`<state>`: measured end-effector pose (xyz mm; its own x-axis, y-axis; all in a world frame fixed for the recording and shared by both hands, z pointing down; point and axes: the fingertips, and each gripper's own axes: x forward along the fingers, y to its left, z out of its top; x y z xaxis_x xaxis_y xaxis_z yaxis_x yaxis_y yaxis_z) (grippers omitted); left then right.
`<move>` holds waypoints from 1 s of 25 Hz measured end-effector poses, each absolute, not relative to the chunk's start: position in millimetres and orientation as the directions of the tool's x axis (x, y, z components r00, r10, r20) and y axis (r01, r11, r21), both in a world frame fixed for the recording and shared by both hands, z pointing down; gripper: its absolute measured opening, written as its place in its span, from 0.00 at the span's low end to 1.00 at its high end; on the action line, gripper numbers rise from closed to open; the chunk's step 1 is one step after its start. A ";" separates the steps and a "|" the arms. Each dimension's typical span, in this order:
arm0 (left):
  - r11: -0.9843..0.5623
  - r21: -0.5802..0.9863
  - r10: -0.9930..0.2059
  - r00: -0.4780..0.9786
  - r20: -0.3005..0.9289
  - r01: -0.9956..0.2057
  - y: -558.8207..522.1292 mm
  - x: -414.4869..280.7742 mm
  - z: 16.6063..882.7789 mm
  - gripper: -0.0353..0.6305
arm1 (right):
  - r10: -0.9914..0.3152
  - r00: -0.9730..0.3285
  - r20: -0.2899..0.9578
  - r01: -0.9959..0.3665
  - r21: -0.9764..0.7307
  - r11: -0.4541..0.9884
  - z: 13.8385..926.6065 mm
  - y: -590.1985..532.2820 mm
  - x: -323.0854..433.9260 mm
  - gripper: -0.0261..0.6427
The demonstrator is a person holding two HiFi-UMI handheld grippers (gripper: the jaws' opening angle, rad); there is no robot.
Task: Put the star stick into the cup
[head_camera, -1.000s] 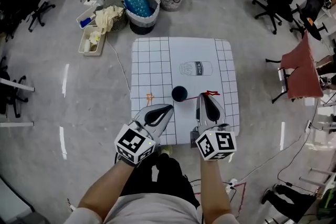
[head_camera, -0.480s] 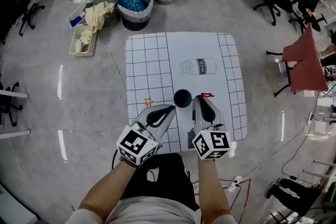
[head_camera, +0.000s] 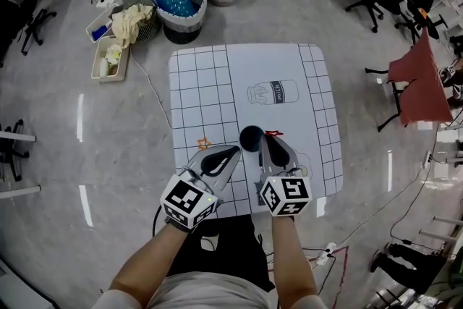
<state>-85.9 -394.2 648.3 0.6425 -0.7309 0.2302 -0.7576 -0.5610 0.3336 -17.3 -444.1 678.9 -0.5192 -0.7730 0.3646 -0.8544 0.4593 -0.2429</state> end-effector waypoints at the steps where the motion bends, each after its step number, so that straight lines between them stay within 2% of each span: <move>1: -0.561 0.335 -0.730 0.643 0.231 -0.757 -394.0 -85.9 648.8 0.06 | -0.767 -0.524 0.370 -0.852 -0.244 0.464 680.4 -443.6 -18.2 0.08; 16: -0.565 0.356 -0.711 0.658 0.248 -0.744 -388.0 -70.8 642.7 0.06 | -0.735 -0.457 0.501 -0.889 -0.231 0.395 695.3 -429.6 8.7 0.09; 25: -0.566 0.347 -0.706 0.657 0.264 -0.748 -375.3 -56.8 606.9 0.06 | -0.743 -0.488 0.458 -0.873 -0.251 0.419 644.3 -407.3 12.6 0.09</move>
<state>-56.8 -375.3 606.9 0.6568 -0.7064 0.2637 -0.7479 -0.5659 0.3469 12.6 -407.3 644.3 -0.4879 -0.7428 0.4585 -0.8729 0.4185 -0.2508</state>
